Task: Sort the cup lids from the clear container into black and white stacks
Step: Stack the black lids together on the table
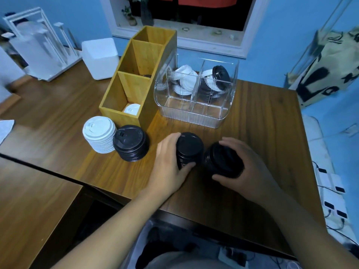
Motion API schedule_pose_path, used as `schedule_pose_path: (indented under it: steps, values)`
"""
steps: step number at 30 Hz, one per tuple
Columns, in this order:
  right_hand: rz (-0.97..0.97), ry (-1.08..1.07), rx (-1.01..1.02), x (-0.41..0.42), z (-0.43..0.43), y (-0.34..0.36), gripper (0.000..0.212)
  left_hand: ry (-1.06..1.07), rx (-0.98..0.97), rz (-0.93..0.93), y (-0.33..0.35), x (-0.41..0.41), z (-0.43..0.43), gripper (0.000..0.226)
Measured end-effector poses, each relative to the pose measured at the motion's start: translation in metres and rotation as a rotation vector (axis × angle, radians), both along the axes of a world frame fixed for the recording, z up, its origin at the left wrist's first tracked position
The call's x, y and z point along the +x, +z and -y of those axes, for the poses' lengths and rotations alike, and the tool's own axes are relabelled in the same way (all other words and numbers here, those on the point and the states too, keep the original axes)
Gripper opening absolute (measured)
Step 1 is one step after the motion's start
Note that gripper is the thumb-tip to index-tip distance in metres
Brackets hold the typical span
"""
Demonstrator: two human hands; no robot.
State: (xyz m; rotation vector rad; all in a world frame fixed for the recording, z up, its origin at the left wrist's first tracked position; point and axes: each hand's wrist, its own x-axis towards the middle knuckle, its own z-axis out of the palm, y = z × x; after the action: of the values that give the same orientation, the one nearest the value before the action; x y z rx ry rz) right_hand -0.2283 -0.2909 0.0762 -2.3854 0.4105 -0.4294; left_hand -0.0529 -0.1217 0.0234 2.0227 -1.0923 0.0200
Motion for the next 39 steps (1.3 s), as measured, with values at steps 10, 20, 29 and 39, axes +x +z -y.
schedule_pose_path:
  steps: [10, 20, 29, 39]
  values:
    - [-0.062, 0.106, -0.012, 0.052, -0.007, 0.01, 0.083, -0.092, 0.063, -0.332, -0.002, -0.009, -0.002, 0.112]
    - [-0.104, 0.152, 0.04, 0.061, -0.017, -0.004, 0.059, -0.075, 0.024, -0.315, -0.004, -0.011, -0.003, 0.102]
    - [-0.089, 0.091, 0.018, 0.063, -0.027, -0.013, 0.058, -0.113, -0.002, -0.298, 0.002, -0.011, -0.003, 0.082]
    - [-0.234, 0.153, -0.077, 0.053, -0.029, -0.017, 0.103, 0.177, -0.081, -0.062, 0.011, 0.007, -0.098, 0.052]
